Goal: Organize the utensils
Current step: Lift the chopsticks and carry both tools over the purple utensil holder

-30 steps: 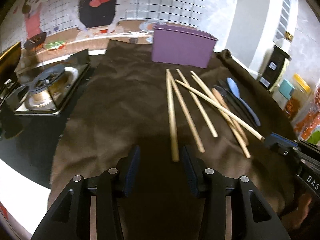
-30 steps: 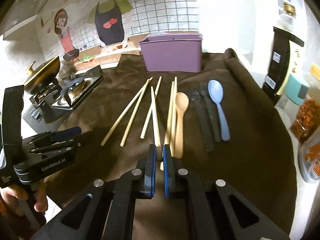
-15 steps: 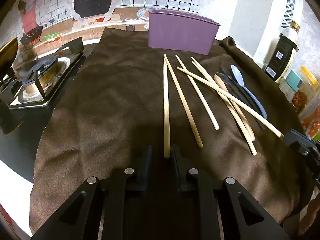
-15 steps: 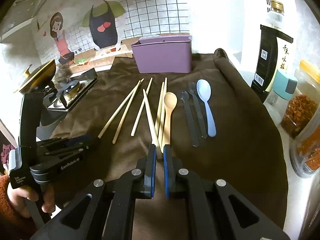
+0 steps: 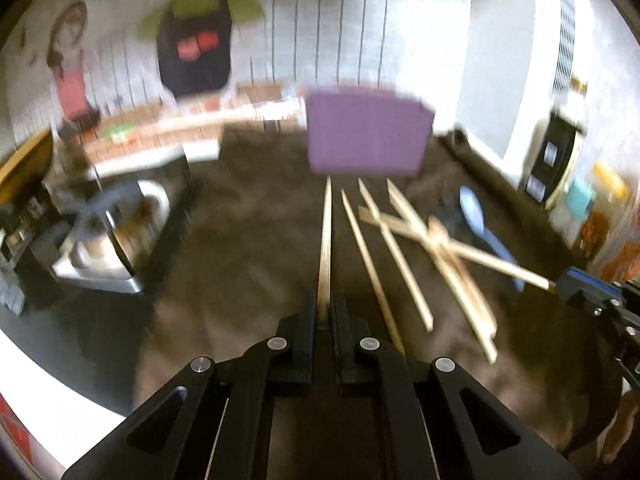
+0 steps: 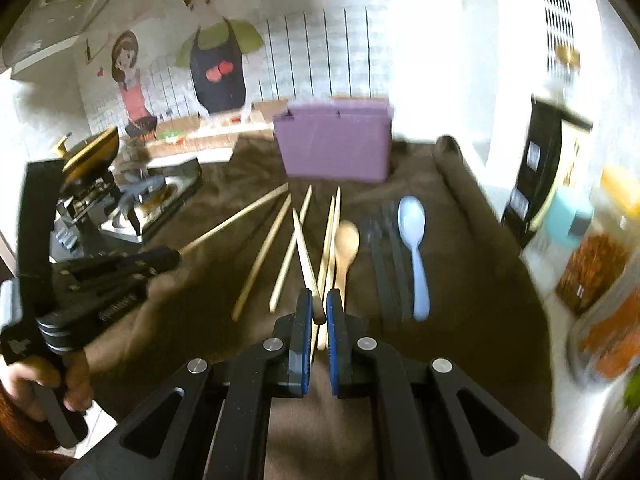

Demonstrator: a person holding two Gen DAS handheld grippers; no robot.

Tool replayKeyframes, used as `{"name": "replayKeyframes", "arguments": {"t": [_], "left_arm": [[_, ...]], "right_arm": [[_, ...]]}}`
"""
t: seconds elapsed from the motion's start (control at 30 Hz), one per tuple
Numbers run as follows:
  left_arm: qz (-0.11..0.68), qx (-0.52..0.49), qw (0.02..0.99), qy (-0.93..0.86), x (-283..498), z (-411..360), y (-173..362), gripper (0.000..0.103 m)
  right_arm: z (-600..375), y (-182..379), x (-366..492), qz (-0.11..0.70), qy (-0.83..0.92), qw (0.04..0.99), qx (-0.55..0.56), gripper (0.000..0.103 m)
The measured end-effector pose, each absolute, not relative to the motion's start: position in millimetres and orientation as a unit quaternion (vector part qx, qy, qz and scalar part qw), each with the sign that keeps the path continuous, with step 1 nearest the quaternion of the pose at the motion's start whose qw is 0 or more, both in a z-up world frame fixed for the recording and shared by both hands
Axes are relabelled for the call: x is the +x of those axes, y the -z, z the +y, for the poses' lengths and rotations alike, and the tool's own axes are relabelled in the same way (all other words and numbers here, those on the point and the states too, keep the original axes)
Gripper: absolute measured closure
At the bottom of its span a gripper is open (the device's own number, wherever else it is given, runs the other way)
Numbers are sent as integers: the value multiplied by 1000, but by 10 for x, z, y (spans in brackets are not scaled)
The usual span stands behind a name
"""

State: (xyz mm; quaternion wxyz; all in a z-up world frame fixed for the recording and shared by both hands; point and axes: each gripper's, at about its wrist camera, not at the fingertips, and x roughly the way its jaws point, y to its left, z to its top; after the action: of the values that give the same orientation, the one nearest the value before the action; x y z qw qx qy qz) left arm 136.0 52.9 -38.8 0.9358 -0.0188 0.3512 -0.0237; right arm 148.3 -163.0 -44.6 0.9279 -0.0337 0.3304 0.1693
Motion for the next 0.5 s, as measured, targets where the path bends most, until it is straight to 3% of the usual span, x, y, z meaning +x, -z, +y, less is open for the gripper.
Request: {"name": "replayKeyframes", "arguments": {"t": [0.27, 0.5], "left_arm": [[269, -12, 963, 30, 1745, 885, -450, 97], [242, -43, 966, 76, 2308, 1169, -1254, 97]], "right_arm": [[-1418, -408, 1980, 254, -182, 947, -72, 96], [-1192, -1226, 2522, 218, -183, 954, -93, 96]]}}
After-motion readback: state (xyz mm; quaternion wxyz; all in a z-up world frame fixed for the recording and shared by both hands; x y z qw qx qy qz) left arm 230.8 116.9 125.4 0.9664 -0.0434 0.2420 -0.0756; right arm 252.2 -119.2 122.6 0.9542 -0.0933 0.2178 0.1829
